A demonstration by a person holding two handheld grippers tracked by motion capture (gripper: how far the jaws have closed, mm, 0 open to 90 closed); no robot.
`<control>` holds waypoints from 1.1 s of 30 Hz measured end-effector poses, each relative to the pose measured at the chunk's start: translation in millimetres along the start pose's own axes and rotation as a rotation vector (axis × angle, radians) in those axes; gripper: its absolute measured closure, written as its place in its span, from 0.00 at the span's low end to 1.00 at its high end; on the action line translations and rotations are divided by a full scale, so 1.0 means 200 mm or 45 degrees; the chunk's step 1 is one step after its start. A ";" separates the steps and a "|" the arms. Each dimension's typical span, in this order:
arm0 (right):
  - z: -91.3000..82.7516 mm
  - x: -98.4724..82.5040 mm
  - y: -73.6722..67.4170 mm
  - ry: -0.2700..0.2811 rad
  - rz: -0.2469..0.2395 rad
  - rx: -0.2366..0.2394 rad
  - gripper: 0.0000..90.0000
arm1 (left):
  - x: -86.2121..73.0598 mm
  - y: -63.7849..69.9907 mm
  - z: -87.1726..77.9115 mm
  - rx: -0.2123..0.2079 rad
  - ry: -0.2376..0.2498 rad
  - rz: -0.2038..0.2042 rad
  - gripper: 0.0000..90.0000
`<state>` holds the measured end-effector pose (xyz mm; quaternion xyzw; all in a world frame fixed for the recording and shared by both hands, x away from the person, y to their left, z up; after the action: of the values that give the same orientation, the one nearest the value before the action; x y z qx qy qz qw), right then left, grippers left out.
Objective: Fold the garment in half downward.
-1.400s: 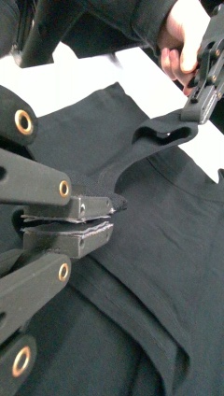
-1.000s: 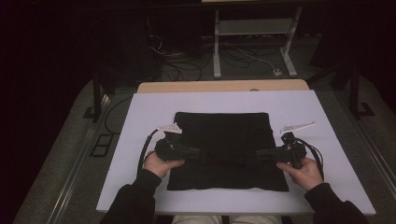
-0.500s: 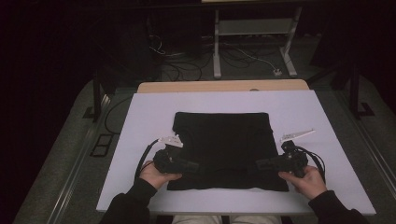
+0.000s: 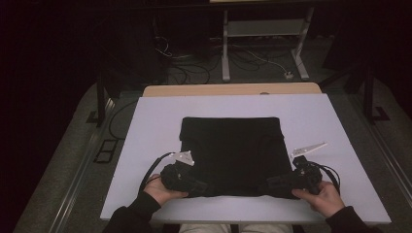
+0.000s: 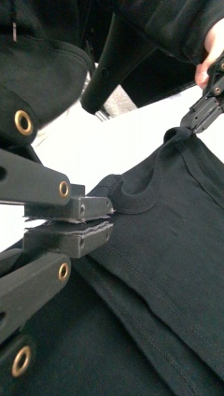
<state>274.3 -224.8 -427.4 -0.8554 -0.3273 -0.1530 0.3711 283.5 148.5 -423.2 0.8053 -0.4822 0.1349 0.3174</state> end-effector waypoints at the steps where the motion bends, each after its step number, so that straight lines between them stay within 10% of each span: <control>1: 0.00 0.00 -0.01 -0.005 -0.007 0.002 0.94 | 0.00 0.00 0.00 0.001 -0.009 0.006 0.95; 33: 0.07 -0.09 -0.07 -0.150 -0.016 0.017 0.94 | -0.07 0.02 0.02 -0.033 -0.077 -0.027 0.94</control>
<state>252.3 -215.2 -439.4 -0.8583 -0.3551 -0.1026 0.3560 273.2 155.0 -432.4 0.8100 -0.4845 0.1010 0.3144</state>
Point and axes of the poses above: each handheld gripper's, and its own axes: z roughly forward along the jaws, x roughly out of its top, y roughly to its right, the point moved 1 cm from there along z, roughly forward along the jaws, and after that the axes turned 7 degrees about -y, right-handed, at the moved point
